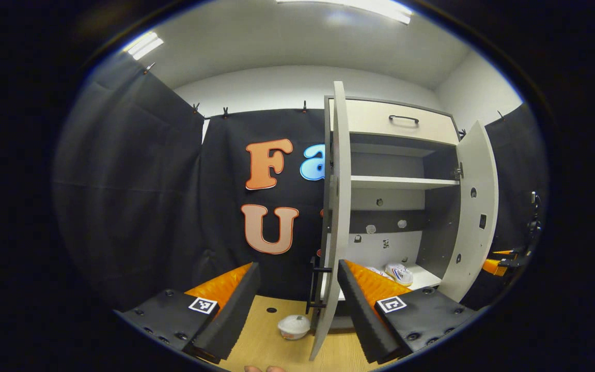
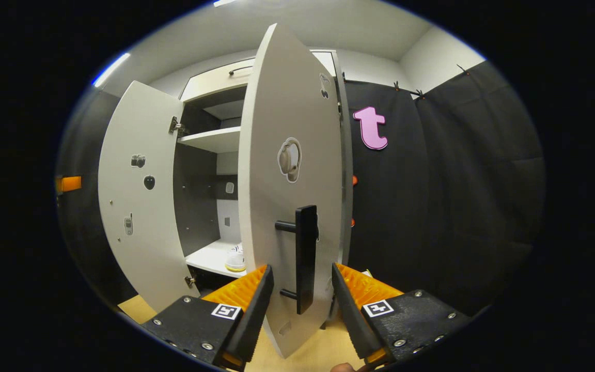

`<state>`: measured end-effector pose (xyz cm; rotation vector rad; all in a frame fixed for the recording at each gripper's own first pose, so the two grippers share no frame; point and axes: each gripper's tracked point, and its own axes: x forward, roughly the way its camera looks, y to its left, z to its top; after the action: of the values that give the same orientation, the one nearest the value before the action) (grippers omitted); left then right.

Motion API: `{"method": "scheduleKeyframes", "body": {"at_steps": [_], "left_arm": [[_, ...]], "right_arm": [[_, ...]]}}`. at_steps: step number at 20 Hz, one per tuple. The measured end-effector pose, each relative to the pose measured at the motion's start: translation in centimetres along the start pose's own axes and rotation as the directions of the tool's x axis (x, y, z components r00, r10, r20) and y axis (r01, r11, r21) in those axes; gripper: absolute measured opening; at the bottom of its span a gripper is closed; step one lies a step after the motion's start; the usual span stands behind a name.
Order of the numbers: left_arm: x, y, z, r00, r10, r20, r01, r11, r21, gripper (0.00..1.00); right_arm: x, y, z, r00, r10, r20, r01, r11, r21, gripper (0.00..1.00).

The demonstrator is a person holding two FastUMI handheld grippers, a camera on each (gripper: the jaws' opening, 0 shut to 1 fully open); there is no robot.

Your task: Grab one shoe with the right hand and put it into the shoe cabinet, grab the other shoe with the left hand and put it into the shoe cabinet; then close the right door with the right hand and the left door with the left hand.

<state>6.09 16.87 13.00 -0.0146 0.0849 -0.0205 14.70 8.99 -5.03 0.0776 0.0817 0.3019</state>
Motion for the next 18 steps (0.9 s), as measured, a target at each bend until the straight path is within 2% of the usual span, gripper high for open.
{"method": "scheduleKeyframes", "body": {"at_steps": [5,6,10,13,18], "left_arm": [[0.6,2.4,-0.8,1.0,0.013,-0.018,-0.013,1.0,0.018,0.96],[0.8,2.7,-0.8,1.0,0.01,-0.019,-0.01,1.0,0.017,0.96],[1.6,3.9,-0.7,1.0,-0.004,-0.016,0.005,1.0,0.024,0.96],[1.9,4.8,-0.9,1.0,-0.013,-0.017,0.014,0.999,0.031,0.96],[3.4,5.0,-1.9,0.998,-0.058,-0.039,0.06,0.998,0.029,0.96]], "right_arm": [[4.1,2.8,-0.7,1.0,0.002,-0.005,-0.002,0.998,0.056,0.84],[5.0,3.9,-0.9,1.0,0.015,-0.006,-0.014,0.998,0.067,0.92],[8.8,6.2,-1.9,1.0,-0.007,-0.015,0.008,0.999,0.053,0.93],[9.9,6.3,-1.5,0.999,-0.047,0.009,0.046,0.998,0.046,0.91],[10.7,6.7,-1.8,0.998,-0.06,0.002,0.06,0.995,0.083,0.92]]}}
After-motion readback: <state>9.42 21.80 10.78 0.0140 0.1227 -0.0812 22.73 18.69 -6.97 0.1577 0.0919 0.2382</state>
